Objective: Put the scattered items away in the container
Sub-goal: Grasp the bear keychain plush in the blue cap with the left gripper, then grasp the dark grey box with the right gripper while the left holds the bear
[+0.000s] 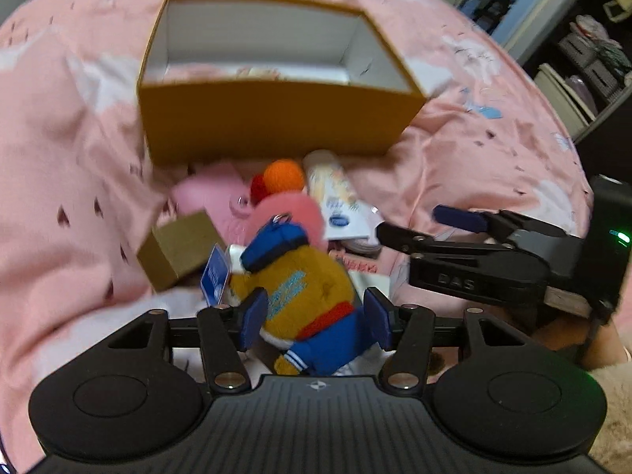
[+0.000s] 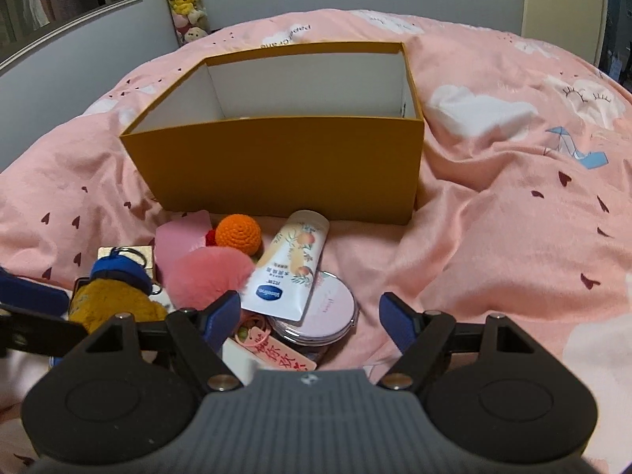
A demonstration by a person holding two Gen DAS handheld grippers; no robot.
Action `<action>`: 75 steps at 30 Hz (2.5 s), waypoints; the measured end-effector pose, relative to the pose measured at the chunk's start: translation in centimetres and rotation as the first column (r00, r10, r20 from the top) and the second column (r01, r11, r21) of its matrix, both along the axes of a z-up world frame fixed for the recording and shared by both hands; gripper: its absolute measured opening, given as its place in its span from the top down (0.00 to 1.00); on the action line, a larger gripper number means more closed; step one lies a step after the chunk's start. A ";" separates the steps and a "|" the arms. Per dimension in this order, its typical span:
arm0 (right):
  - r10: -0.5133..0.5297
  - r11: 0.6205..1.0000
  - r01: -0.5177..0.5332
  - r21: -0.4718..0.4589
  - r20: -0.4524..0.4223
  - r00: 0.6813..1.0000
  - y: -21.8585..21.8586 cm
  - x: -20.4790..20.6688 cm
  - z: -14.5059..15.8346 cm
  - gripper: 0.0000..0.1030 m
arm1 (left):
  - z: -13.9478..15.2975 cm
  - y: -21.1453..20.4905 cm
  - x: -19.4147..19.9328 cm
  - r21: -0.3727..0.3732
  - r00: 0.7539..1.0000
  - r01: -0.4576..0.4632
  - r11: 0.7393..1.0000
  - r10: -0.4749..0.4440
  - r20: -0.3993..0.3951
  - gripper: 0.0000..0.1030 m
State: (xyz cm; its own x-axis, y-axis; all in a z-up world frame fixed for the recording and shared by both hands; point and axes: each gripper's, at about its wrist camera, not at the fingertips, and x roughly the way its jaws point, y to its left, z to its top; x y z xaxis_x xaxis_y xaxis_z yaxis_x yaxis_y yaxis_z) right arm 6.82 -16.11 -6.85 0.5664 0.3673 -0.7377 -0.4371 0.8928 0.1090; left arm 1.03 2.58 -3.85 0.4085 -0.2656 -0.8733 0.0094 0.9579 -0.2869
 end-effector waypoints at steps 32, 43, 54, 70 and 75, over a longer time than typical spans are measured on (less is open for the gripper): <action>0.123 0.992 -0.118 0.047 -0.129 0.984 1.0 0.1 -1.3 0.23 | -1.5 1.4 0.8 -0.016 0.998 -0.065 0.998 0.065 0.003 0.37; 0.189 0.982 -0.182 0.055 -0.169 0.967 2.6 0.7 -1.4 0.24 | -1.8 3.2 1.2 0.077 0.996 -0.087 0.993 0.085 0.034 0.35; 0.252 0.967 -0.225 0.122 -0.295 0.922 3.0 0.9 -2.7 0.22 | -1.6 4.0 0.3 0.119 0.996 -0.081 0.990 0.084 -0.020 0.32; 0.356 0.934 -0.329 0.136 -0.301 0.885 4.6 0.1 -2.6 0.41 | -1.7 2.8 -0.5 0.131 1.000 -0.017 0.991 0.018 -0.006 0.34; 0.358 0.933 -0.341 0.111 -0.344 0.868 4.4 -0.1 -2.6 0.39 | -1.7 2.9 -0.6 0.132 1.000 -0.021 0.991 0.022 -0.006 0.34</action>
State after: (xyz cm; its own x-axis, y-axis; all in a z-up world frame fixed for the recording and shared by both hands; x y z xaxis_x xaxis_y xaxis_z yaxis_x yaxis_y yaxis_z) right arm 6.73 -11.71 -9.40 0.0996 0.5304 -0.8419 -0.6445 0.6790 0.3516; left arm 0.43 5.45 -5.58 0.4063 -0.1390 -0.9031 -0.0131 0.9874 -0.1578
